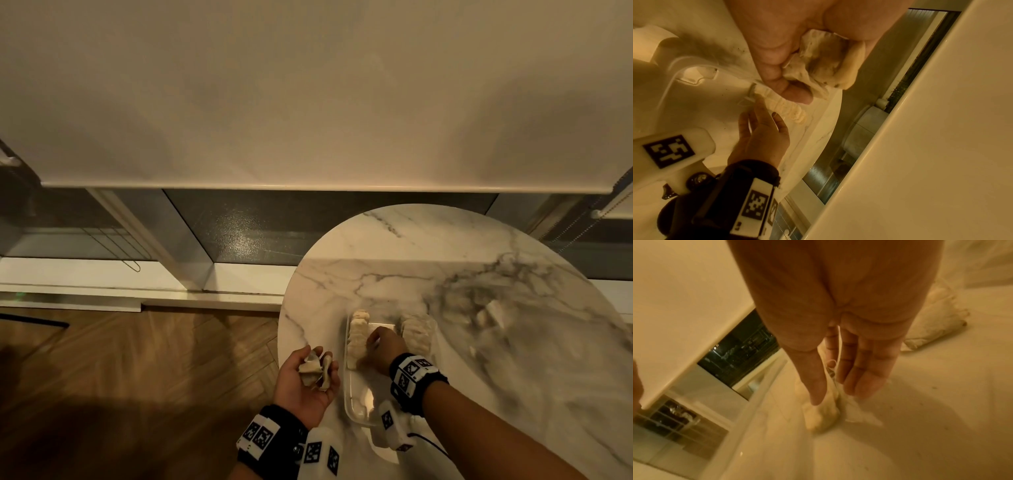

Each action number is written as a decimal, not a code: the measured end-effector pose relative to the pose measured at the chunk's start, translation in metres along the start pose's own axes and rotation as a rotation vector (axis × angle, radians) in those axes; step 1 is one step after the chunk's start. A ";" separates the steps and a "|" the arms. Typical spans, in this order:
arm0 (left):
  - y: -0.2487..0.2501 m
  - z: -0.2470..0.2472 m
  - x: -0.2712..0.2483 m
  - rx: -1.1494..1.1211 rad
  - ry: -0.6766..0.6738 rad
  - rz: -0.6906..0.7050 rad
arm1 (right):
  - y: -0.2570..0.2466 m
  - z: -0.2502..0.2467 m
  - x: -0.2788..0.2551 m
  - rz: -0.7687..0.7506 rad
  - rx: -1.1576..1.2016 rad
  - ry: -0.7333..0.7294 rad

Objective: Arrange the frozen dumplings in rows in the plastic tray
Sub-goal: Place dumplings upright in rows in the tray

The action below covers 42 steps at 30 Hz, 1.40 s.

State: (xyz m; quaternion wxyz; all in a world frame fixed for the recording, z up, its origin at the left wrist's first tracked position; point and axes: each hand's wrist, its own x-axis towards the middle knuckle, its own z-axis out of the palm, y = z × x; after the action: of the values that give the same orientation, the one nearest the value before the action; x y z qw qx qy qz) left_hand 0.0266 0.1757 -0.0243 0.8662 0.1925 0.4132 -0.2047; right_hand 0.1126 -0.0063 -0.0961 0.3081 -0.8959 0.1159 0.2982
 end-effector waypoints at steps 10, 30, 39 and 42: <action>-0.017 0.027 -0.011 0.083 -0.147 0.045 | -0.020 -0.044 -0.100 -0.378 0.538 0.118; -0.034 0.044 -0.022 0.116 -0.226 0.080 | -0.016 -0.054 -0.142 -0.216 0.568 0.020; -0.029 0.033 -0.018 0.101 -0.150 0.062 | -0.005 -0.049 -0.129 -0.343 0.463 0.163; -0.026 0.026 -0.016 0.070 -0.107 0.052 | -0.003 -0.046 -0.121 -0.353 0.422 0.184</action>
State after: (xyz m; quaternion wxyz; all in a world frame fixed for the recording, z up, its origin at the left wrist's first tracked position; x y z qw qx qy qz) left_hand 0.0208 0.1439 -0.0004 0.8849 0.2220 0.3536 -0.2065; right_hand 0.0394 -0.0296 0.0077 0.5231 -0.8415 0.0454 0.1270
